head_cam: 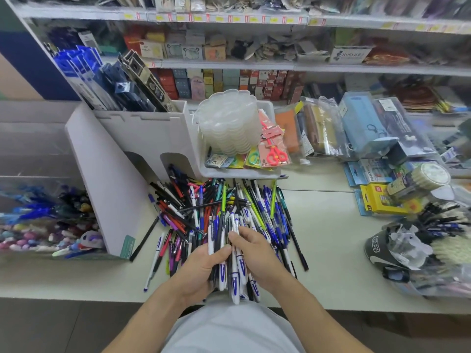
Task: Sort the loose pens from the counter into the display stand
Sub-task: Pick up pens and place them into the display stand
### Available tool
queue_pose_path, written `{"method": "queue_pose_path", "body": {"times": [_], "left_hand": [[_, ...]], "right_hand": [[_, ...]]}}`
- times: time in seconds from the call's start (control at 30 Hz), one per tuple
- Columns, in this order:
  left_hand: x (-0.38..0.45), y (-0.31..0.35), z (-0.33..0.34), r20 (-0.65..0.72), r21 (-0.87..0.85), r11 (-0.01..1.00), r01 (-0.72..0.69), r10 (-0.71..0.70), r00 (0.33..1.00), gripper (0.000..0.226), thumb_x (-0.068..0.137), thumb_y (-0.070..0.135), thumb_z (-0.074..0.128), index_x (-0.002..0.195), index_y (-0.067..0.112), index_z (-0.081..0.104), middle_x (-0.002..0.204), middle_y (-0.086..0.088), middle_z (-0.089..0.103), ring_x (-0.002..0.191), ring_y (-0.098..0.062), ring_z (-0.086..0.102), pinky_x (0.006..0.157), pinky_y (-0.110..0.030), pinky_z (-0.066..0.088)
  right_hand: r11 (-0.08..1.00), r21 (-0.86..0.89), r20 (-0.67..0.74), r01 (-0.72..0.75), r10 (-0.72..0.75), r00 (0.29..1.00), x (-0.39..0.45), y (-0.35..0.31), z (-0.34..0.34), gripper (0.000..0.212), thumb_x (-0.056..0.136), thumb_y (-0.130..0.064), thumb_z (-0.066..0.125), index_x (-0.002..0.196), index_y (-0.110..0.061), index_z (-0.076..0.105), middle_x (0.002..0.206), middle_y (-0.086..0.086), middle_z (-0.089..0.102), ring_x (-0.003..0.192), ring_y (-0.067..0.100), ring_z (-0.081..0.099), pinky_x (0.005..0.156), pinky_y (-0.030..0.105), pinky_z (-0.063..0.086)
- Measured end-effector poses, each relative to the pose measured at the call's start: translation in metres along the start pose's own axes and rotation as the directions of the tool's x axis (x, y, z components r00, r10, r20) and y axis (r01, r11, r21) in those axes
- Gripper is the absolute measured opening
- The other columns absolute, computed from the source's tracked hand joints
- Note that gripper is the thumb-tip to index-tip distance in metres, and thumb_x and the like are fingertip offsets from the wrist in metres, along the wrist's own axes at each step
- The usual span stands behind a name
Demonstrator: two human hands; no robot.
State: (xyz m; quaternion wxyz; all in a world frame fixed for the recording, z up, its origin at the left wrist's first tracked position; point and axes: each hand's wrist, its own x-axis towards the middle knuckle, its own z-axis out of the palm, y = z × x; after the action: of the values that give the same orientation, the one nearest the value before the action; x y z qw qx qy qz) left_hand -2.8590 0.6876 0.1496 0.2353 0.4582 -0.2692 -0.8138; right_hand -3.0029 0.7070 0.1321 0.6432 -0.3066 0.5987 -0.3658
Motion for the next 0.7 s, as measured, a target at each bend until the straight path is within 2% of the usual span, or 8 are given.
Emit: {"method": "queue_pose_path", "body": {"times": [0.13,0.23,0.3,0.37,0.43,0.5,0.63,0.7], "left_hand": [[-0.002,-0.006,-0.010,-0.007,0.011,0.998,0.061,-0.061,0.998,0.033,0.093,0.011,0.058,0.125,0.002,0.065,0.116,-0.030,0.068,0.103,-0.042,0.068,0.093,-0.055,0.054],[-0.005,-0.008,-0.020,-0.022,0.058,0.993,0.100,-0.098,0.995,0.031,0.094,0.011,0.060,0.124,0.006,0.065,0.115,-0.025,0.070,0.101,-0.039,0.070,0.081,-0.052,0.058],[-0.008,-0.011,-0.026,0.000,0.067,0.993,0.097,-0.098,0.995,0.033,0.096,0.014,0.061,0.127,0.006,0.064,0.119,-0.025,0.069,0.108,-0.042,0.067,0.089,-0.057,0.055],[-0.009,-0.013,-0.027,0.013,0.105,0.992,0.067,-0.069,0.998,0.035,0.096,0.014,0.062,0.130,0.006,0.062,0.121,-0.025,0.068,0.113,-0.043,0.065,0.098,-0.061,0.050],[-0.008,-0.015,-0.026,-0.006,0.164,0.986,0.030,-0.029,1.000,0.034,0.094,0.010,0.063,0.128,0.006,0.062,0.117,-0.024,0.070,0.111,-0.043,0.066,0.098,-0.060,0.050],[-0.007,-0.015,-0.026,-0.025,0.204,0.979,-0.008,0.013,1.000,0.032,0.093,0.006,0.064,0.126,0.006,0.064,0.115,-0.021,0.072,0.110,-0.041,0.067,0.098,-0.059,0.051],[-0.010,-0.010,-0.026,0.000,0.236,0.972,-0.005,0.005,1.000,0.028,0.096,0.003,0.058,0.123,0.005,0.066,0.112,-0.023,0.072,0.109,-0.044,0.066,0.091,-0.051,0.057],[-0.011,-0.008,-0.027,0.008,0.255,0.967,0.005,-0.007,1.000,0.029,0.097,-0.001,0.054,0.122,0.007,0.066,0.112,-0.022,0.073,0.106,-0.038,0.070,0.086,-0.044,0.060]], "right_hand": [[0.992,0.120,0.019,-0.035,0.033,0.999,-0.003,0.006,-0.004,0.023,0.105,-0.019,0.053,0.113,-0.004,0.070,0.113,0.016,0.075,0.113,0.037,0.068,0.103,0.052,0.052],[0.993,0.114,0.054,-0.019,0.013,0.998,-0.007,0.013,-0.006,0.024,0.106,-0.016,0.051,0.117,-0.005,0.069,0.115,0.015,0.075,0.111,0.031,0.070,0.100,0.047,0.054],[0.995,0.097,0.034,-0.022,0.019,0.999,-0.007,0.016,-0.004,0.024,0.106,-0.018,0.052,0.116,-0.003,0.068,0.108,0.019,0.075,0.096,0.030,0.073,0.087,0.049,0.059],[0.997,0.066,-0.008,-0.028,0.029,1.000,-0.006,0.016,-0.001,0.025,0.105,-0.020,0.055,0.110,0.000,0.067,0.093,0.018,0.075,0.075,0.024,0.071,0.064,0.040,0.060],[0.998,0.047,-0.025,-0.043,0.045,0.999,-0.006,0.017,0.002,0.026,0.104,-0.024,0.057,0.103,0.000,0.066,0.084,0.016,0.070,0.063,0.018,0.066,0.053,0.031,0.053],[0.997,0.052,-0.031,-0.057,0.059,0.998,-0.005,0.018,0.005,0.026,0.104,-0.027,0.057,0.102,-0.003,0.067,0.084,0.016,0.071,0.062,0.019,0.066,0.054,0.031,0.053],[0.981,0.172,0.004,-0.094,0.094,0.996,-0.003,0.019,0.007,0.026,0.105,-0.023,0.056,0.117,-0.003,0.066,0.106,0.016,0.076,0.088,0.034,0.075,0.075,0.047,0.062],[0.987,0.136,0.031,-0.084,0.080,0.996,-0.004,0.017,0.006,0.024,0.106,-0.022,0.054,0.118,-0.004,0.065,0.105,0.015,0.077,0.086,0.031,0.075,0.070,0.041,0.062]]}}
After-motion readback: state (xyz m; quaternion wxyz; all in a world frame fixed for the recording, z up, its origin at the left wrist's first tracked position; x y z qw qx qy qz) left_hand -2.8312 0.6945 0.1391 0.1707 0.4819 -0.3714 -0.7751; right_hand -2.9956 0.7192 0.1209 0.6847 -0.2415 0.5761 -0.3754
